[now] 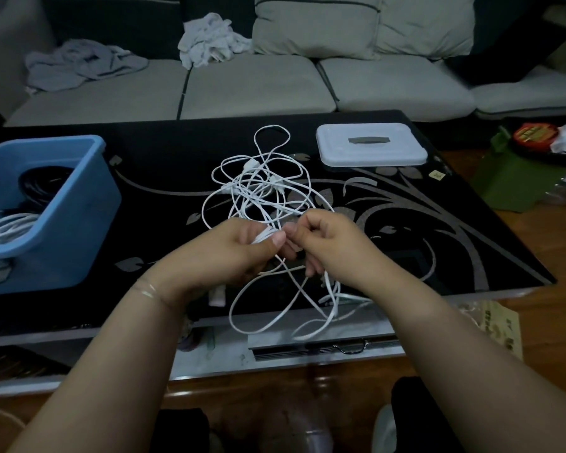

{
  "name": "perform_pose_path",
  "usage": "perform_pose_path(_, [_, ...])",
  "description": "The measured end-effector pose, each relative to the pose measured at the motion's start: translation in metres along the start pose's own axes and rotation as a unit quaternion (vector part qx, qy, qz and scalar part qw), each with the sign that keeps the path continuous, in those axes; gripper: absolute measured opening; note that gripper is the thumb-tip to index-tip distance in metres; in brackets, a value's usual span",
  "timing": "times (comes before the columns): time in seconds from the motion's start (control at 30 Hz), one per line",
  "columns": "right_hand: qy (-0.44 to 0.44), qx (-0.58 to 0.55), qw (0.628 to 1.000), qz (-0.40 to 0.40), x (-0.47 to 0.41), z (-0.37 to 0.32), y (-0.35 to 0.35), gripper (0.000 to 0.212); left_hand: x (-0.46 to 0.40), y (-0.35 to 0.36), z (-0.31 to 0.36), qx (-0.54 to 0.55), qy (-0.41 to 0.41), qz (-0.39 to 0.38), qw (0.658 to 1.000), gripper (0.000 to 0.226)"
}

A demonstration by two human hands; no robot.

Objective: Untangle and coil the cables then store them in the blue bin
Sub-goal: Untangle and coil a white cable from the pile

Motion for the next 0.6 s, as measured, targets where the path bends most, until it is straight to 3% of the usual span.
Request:
perform_pose_path(0.13, [0.030, -0.079, 0.996, 0.000, -0.003, 0.003, 0.004, 0.021, -0.002, -0.001, 0.003, 0.219, -0.038, 0.008, 0.975, 0.042])
perform_pose_path(0.3, [-0.006, 0.004, 1.000, -0.004, 0.000, 0.011, 0.012, 0.024, -0.007, -0.013, 0.006, 0.477, -0.078, 0.029, 0.875, 0.051])
perform_pose_path(0.47, [-0.108, 0.189, 0.975, -0.055, 0.013, 0.001, 0.031, 0.010, -0.008, -0.012, 0.007, 0.510, -0.063, 0.093, 0.853, 0.034])
perform_pose_path(0.6, [-0.107, 0.267, 0.955, -0.079, 0.017, 0.001, 0.034, 0.037, -0.007, -0.015, 0.009, 0.502, -0.051, 0.140, 0.852, 0.036])
Point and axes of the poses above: each hand's wrist, its own x-axis away from the middle knuckle, its own y-axis out of the palm, z = x × y, the point moved 8 cm from there along -x, towards the middle knuckle, and after that the axes turned 13 degrees about z, right-handed, at the moved point
